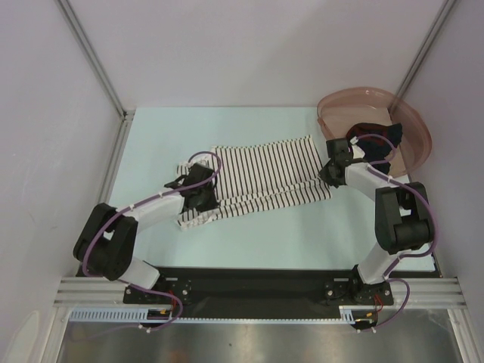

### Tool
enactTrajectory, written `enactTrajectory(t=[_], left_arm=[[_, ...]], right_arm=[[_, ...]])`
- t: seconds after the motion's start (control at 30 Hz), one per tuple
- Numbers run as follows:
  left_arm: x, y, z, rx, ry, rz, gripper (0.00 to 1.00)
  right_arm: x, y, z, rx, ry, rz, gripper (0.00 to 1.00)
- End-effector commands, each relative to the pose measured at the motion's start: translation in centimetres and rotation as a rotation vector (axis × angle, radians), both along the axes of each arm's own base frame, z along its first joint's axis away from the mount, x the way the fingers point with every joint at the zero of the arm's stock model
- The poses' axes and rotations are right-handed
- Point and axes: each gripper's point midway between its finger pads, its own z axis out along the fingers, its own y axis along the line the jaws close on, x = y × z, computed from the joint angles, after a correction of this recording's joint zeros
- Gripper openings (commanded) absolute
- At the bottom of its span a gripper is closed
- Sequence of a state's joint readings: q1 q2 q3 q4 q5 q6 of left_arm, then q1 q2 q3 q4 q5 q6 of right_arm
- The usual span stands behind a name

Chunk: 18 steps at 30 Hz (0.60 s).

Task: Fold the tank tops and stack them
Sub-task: Fold the tank top

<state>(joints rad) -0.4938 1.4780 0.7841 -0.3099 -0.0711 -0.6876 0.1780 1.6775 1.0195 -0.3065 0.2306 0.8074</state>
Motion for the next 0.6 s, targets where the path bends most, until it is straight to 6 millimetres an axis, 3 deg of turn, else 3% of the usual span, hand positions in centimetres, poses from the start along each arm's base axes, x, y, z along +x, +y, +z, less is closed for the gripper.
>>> enactTrajectory(t=[0.0, 0.57], left_arm=[[2.0, 0.5, 1.1, 0.023, -0.054, 0.009, 0.0], [3.0, -0.1, 2.3, 0.012, -0.074, -0.016, 0.0]], right_arm=[[2.3, -0.9, 1.6, -0.015, -0.073, -0.033, 0.0], [1.6, -3.2, 3.4, -0.072, -0.118, -0.124, 0.0]])
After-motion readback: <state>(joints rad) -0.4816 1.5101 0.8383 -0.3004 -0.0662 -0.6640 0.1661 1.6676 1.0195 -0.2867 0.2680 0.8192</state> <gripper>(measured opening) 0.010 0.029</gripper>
